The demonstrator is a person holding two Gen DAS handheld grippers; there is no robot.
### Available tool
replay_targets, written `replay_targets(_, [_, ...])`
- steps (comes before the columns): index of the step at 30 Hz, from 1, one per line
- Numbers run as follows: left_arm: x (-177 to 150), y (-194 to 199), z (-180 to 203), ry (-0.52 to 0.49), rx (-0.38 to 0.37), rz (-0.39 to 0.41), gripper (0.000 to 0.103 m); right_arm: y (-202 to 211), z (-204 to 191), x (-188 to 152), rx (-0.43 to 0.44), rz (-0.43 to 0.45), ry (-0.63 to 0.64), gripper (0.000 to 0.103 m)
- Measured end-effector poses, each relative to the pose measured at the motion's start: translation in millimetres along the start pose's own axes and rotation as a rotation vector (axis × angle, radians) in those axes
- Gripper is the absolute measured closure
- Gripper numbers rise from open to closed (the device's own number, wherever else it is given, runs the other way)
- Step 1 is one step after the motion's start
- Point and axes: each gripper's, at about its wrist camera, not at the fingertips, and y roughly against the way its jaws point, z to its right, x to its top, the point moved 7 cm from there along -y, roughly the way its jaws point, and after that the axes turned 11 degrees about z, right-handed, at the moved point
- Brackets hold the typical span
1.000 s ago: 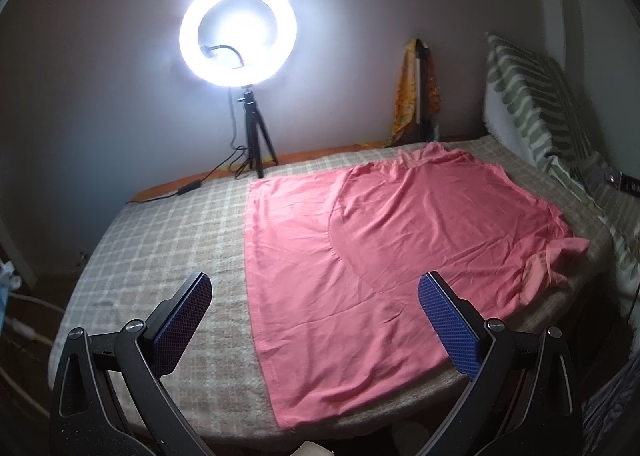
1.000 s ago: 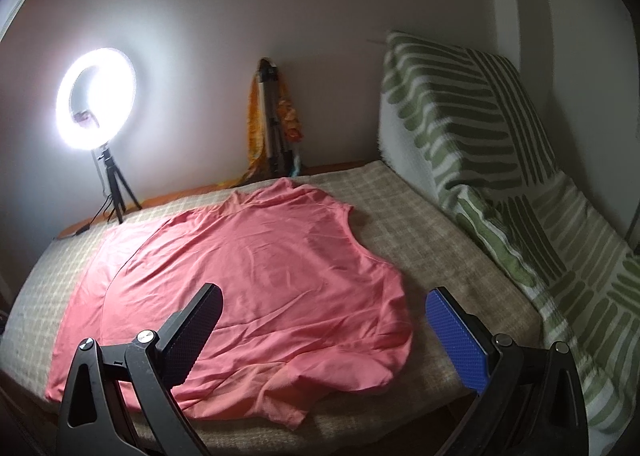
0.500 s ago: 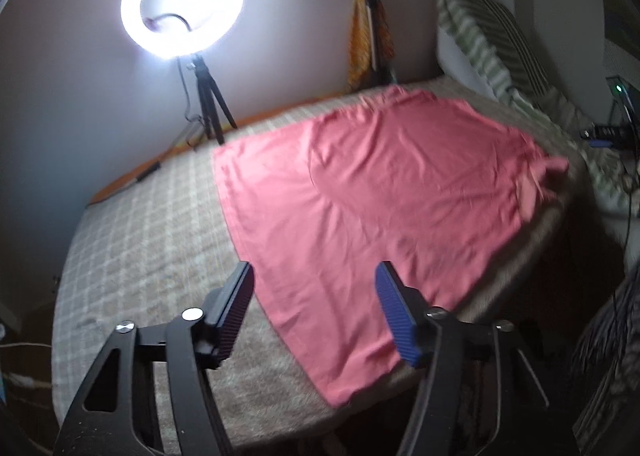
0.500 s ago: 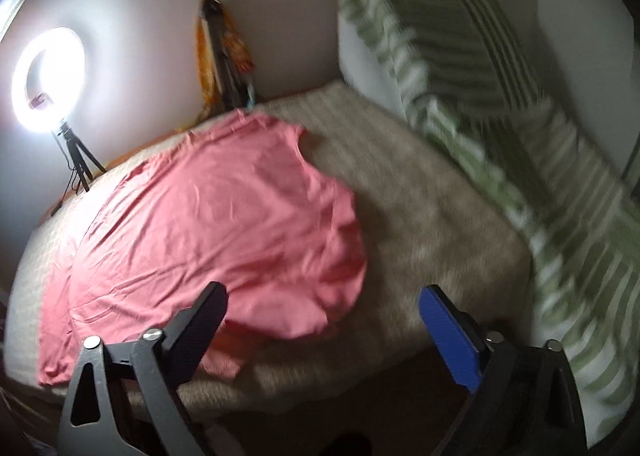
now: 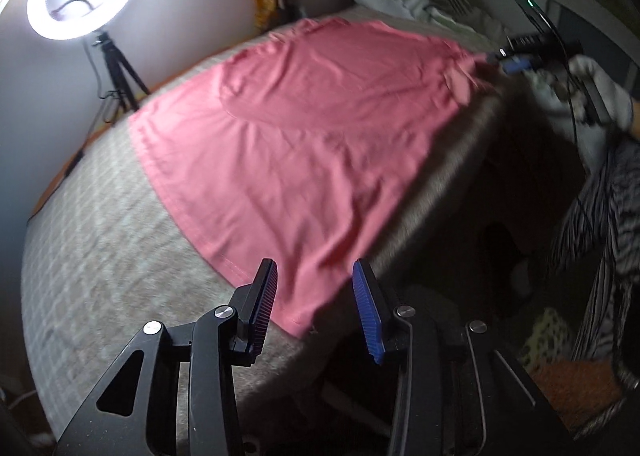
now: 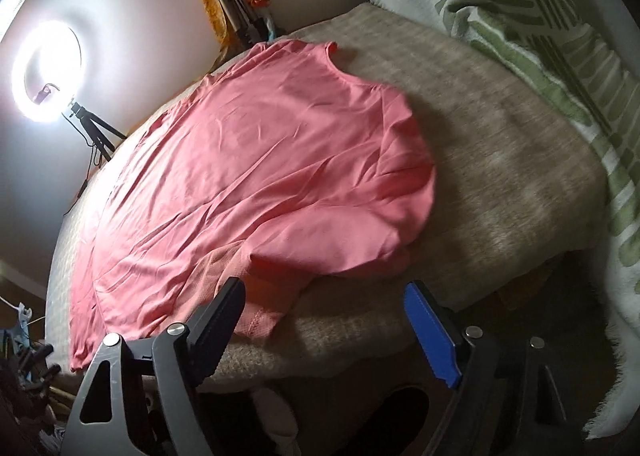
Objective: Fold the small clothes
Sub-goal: 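Grasp the pink t-shirt hem with the left tool while the right tool grasps the shoulder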
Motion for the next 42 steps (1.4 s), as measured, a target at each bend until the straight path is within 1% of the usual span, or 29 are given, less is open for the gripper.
replay_targets(5, [-13.3, -13.2, -0.1, -0.036, -0.008, -0.04, 0.066, -7.1, -6.2, -0.2, 0.044, -0.016, -0.04, 0.019])
replay_targets(10, [-18.9, -18.4, 2.3, -0.075, -0.009, -0.048, 0.065, -17.8, -18.4, -4.3, 0.066, -0.043, -0.037, 0.02])
replay_targets(12, [-20.2, -20.4, 2.0, -0.091, 0.001, -0.05, 0.066, -18.7, -17.1, -3.4, 0.043, -0.045, -0.035, 0.03])
replay_targets(15, [-20.9, -21.5, 0.3, -0.096, 0.008, -0.052, 0.075, -9.8, 1.1, 12.1, 0.005, 0.015, -0.092, 0.03])
replay_targets(16, [-20.8, -21.6, -0.4, -0.097, 0.009, -0.054, 0.075, -6.3, 9.9, 16.8, -0.005, 0.035, -0.124, 0.03])
replay_targets(18, [-20.7, -22.8, -1.2, -0.108, 0.011, -0.058, 0.077, -4.0, 27.5, 23.2, -0.039, 0.053, -0.169, 0.03])
replay_targets(19, [-20.8, -23.3, -1.1, -0.114, 0.011, -0.06, 0.081, -4.3, 33.3, 24.8, -0.055, 0.055, -0.181, 0.03])
replay_targets(20, [-20.9, -23.9, -0.5, -0.121, 0.012, -0.06, 0.081, -4.8, 38.8, 25.4, -0.067, 0.053, -0.193, 0.029])
replay_targets(23, [-20.4, -27.2, 2.1, -0.138, 0.01, -0.058, 0.083, -12.6, 45.6, 23.1, -0.074, 0.024, -0.214, 0.029])
replay_targets(25, [-20.2, -30.7, 4.5, -0.148, 0.007, -0.059, 0.089, -16.9, 43.0, 21.2, -0.07, 0.006, -0.205, 0.029])
replay_targets(29, [-20.6, -31.0, 3.6, -0.152, -0.001, -0.05, 0.089, -24.0, 36.1, 16.9, -0.042, -0.019, -0.2, 0.029])
replay_targets(31, [-21.5, -30.2, 3.0, -0.146, -0.009, -0.048, 0.091, -25.8, 30.6, 13.0, -0.022, -0.033, -0.197, 0.031])
replay_targets(36, [-22.8, -22.6, 1.2, -0.146, -0.003, -0.034, 0.09, -35.3, 18.2, 8.0, 0.003, -0.065, -0.173, 0.037])
replay_targets(37, [-23.0, -20.4, 0.4, -0.143, 0.003, -0.03, 0.082, -35.6, 17.9, 7.9, 0.003, -0.066, -0.17, 0.037])
replay_targets(38, [-23.0, -16.7, -1.4, -0.138, 0.002, -0.024, 0.077, -36.1, 17.1, 8.3, 0.003, -0.066, -0.166, 0.038])
replay_targets(39, [-22.7, -15.2, -2.0, -0.136, 0.002, -0.018, 0.07, -36.8, 16.4, 8.6, 0.006, -0.067, -0.164, 0.041])
replay_targets(40, [-23.2, -12.8, -3.9, -0.136, 0.004, -0.014, 0.068, -36.6, 16.3, 8.5, 0.009, -0.069, -0.166, 0.042])
replay_targets(42, [-26.7, -13.7, -6.0, -0.146, 0.008, -0.025, 0.068, -36.9, 16.0, 8.4, 0.008, -0.071, -0.168, 0.044])
